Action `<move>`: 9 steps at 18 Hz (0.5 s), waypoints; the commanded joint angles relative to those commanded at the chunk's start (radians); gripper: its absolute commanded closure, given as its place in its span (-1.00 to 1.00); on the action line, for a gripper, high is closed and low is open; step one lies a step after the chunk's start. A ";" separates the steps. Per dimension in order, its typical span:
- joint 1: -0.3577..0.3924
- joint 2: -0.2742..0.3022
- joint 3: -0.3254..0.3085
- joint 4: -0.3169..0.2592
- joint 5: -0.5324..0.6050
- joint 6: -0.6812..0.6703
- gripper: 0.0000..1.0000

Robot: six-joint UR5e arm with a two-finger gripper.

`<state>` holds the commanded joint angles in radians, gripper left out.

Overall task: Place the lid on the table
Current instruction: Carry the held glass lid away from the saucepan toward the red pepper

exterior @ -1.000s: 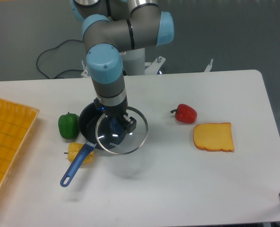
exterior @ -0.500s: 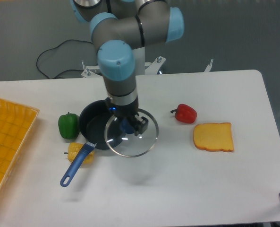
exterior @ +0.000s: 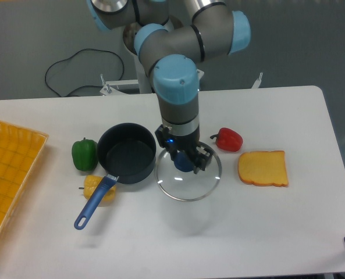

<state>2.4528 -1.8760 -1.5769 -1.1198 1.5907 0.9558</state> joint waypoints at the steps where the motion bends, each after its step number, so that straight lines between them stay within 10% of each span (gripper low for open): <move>1: 0.002 -0.012 0.000 0.003 0.000 -0.021 -0.18; 9: 0.011 -0.077 0.000 0.044 -0.005 -0.117 -0.18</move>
<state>2.4636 -1.9527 -1.5769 -1.0754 1.5861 0.8392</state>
